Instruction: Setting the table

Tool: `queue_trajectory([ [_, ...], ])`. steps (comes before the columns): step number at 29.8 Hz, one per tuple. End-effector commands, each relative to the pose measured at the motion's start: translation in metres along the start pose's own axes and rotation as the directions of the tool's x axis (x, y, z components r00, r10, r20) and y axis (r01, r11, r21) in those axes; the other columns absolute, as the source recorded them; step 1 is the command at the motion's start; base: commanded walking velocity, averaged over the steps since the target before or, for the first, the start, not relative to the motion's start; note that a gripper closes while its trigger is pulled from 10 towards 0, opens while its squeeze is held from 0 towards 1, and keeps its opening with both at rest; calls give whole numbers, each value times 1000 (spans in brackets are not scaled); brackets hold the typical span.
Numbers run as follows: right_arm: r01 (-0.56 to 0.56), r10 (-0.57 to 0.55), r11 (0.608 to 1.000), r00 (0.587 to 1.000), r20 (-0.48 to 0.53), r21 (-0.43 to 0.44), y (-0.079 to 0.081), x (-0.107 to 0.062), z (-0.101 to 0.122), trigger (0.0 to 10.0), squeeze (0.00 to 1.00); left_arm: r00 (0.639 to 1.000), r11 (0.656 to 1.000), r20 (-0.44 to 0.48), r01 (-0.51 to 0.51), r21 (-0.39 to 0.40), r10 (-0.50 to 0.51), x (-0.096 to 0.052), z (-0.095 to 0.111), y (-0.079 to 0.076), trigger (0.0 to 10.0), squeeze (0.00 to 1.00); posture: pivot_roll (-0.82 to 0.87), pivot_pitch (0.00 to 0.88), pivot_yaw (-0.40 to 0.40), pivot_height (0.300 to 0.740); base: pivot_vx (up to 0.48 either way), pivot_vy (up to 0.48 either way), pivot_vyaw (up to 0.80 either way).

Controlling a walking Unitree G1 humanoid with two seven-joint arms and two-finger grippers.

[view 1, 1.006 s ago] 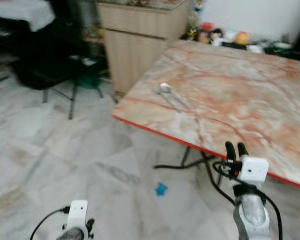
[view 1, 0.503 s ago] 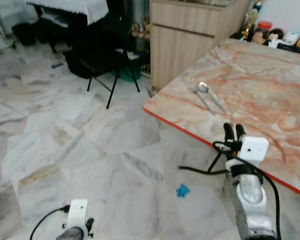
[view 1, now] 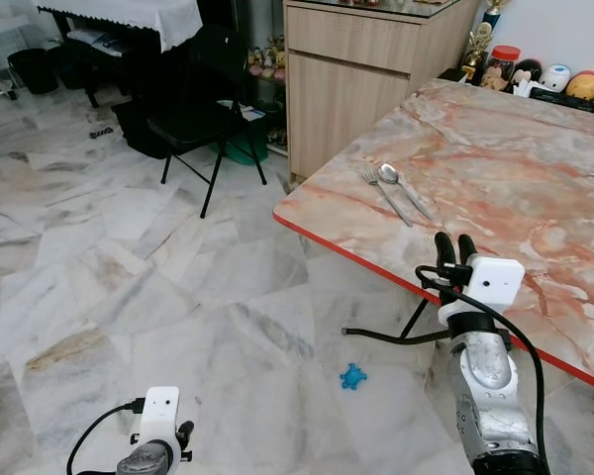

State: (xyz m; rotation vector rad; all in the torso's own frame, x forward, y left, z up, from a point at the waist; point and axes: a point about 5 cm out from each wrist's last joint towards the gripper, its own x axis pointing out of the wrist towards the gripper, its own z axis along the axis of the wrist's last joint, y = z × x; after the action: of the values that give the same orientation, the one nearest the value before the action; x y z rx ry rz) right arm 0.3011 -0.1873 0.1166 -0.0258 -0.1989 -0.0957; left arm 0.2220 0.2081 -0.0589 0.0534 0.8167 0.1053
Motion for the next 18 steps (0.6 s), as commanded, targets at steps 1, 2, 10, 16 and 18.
queue_trajectory([
  [1, -14, 14, 1000, 1000, 3, 3, 4, 2, 2, 10000, 0, 1000, 1000, -4, -6, -14, 6, 0, -1, 2, 10000, 0, 40, 0, 16, 740, 379, 0, 0],
  [2, -17, 17, 1000, 1000, 2, 5, 5, 2, 2, 10000, 0, 1000, 1000, -5, -7, -14, 7, 0, -1, 2, 10000, 0, 40, 0, 15, 740, 375, 0, 0],
  [10, -42, 42, 999, 999, 11, -1, 10, 1, 6, 10000, 0, 1000, 1000, -7, -1, -19, 1, 0, -3, 0, 10000, 0, 42, 0, 15, 740, 391, 0, 0],
  [16, -50, 50, 999, 999, 13, 1, 13, 1, 7, 10000, 0, 1000, 1000, -10, 7, 4, -7, 0, -3, -1, 10000, 0, 42, 0, 19, 740, 361, 0, 0],
  [18, -52, 52, 999, 999, 13, 3, 14, 1, 7, 10000, 0, 1000, 1000, -6, 9, -1, -9, 0, -2, -2, 10000, 0, 44, 0, 20, 740, 360, 0, 0],
])
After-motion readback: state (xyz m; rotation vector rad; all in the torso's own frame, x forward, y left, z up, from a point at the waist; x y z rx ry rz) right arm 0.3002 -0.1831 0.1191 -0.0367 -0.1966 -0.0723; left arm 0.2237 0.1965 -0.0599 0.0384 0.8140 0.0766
